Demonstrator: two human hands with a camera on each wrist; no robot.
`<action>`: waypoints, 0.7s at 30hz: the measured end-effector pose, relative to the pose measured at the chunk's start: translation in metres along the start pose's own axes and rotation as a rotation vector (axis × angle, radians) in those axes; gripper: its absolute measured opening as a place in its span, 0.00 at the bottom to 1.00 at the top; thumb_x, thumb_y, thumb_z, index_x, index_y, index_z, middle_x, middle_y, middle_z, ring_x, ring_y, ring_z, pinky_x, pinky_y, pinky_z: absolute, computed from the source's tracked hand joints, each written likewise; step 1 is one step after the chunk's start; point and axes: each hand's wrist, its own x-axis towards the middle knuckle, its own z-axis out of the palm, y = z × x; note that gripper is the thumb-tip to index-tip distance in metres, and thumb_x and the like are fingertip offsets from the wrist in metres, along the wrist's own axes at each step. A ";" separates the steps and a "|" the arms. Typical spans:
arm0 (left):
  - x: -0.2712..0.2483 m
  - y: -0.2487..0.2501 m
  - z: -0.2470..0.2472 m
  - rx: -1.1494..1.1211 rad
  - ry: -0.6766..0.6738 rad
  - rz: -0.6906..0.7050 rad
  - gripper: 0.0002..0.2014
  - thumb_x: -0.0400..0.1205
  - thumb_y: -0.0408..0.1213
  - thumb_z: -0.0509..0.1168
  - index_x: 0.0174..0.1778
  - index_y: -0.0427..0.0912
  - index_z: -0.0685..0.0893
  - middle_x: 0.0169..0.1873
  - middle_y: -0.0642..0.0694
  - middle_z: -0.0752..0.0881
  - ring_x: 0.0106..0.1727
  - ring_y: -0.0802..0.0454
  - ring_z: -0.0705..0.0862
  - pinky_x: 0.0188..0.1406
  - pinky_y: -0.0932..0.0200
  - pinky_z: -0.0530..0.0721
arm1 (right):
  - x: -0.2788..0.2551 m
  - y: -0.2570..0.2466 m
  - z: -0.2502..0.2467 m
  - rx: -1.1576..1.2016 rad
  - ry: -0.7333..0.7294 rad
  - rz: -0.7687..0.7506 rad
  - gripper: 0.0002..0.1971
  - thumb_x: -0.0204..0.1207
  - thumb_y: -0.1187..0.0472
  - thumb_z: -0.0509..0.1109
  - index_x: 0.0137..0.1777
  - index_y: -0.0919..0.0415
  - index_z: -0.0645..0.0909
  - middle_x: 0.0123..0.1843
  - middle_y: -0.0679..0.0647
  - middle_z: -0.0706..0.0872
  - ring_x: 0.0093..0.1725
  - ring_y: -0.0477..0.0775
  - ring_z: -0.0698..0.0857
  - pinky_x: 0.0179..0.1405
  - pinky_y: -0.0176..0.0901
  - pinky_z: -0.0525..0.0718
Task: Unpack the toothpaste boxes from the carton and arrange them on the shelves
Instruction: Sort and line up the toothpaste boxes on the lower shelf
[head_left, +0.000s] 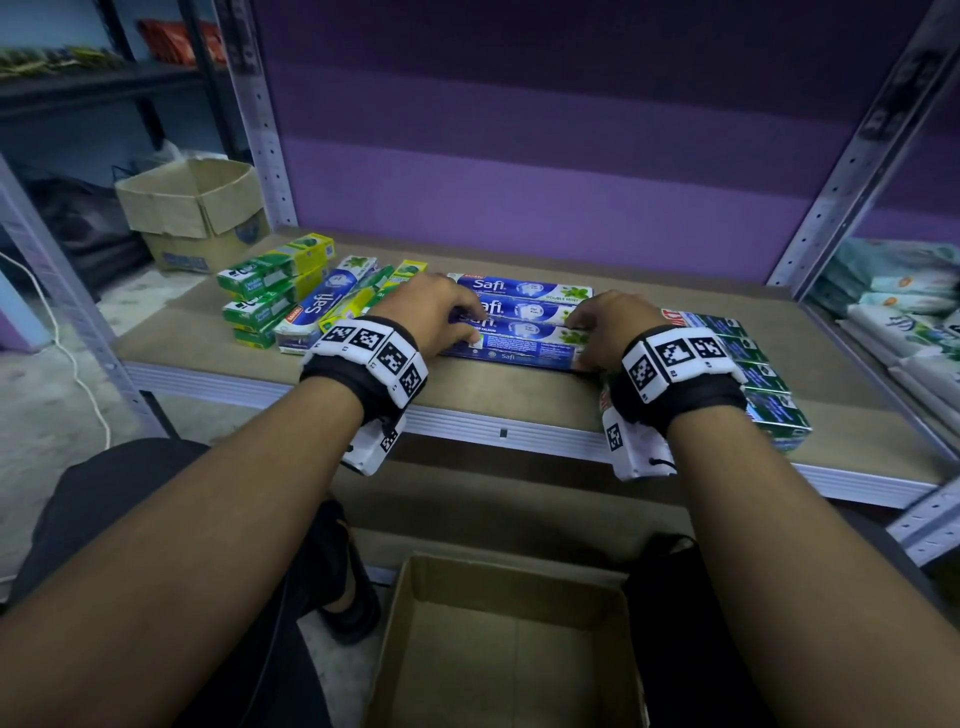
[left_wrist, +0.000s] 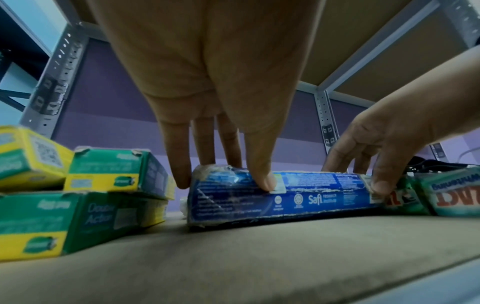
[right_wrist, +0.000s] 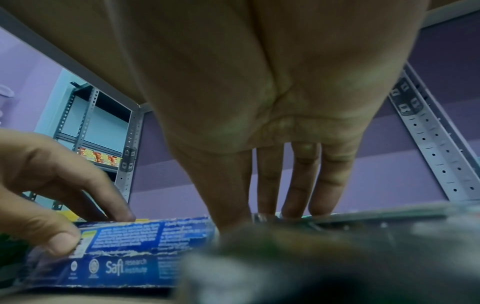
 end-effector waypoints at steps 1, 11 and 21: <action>-0.001 0.000 -0.001 0.001 0.017 0.007 0.12 0.77 0.46 0.74 0.57 0.52 0.90 0.53 0.47 0.88 0.56 0.48 0.84 0.55 0.58 0.78 | -0.001 -0.001 0.000 0.016 0.014 -0.007 0.28 0.69 0.59 0.80 0.71 0.44 0.81 0.74 0.52 0.80 0.71 0.58 0.79 0.71 0.52 0.79; -0.027 -0.024 -0.035 0.003 0.136 -0.102 0.10 0.81 0.49 0.68 0.54 0.53 0.90 0.56 0.49 0.89 0.57 0.48 0.85 0.61 0.52 0.82 | -0.008 -0.048 0.006 0.241 0.123 -0.187 0.20 0.70 0.56 0.80 0.63 0.46 0.85 0.69 0.52 0.82 0.66 0.55 0.81 0.64 0.45 0.80; -0.067 -0.077 -0.056 0.066 0.071 -0.459 0.13 0.83 0.46 0.66 0.61 0.47 0.87 0.57 0.43 0.88 0.60 0.42 0.84 0.62 0.47 0.82 | -0.002 -0.121 0.029 0.257 0.095 -0.381 0.20 0.75 0.49 0.76 0.67 0.48 0.83 0.68 0.53 0.83 0.69 0.56 0.79 0.66 0.45 0.78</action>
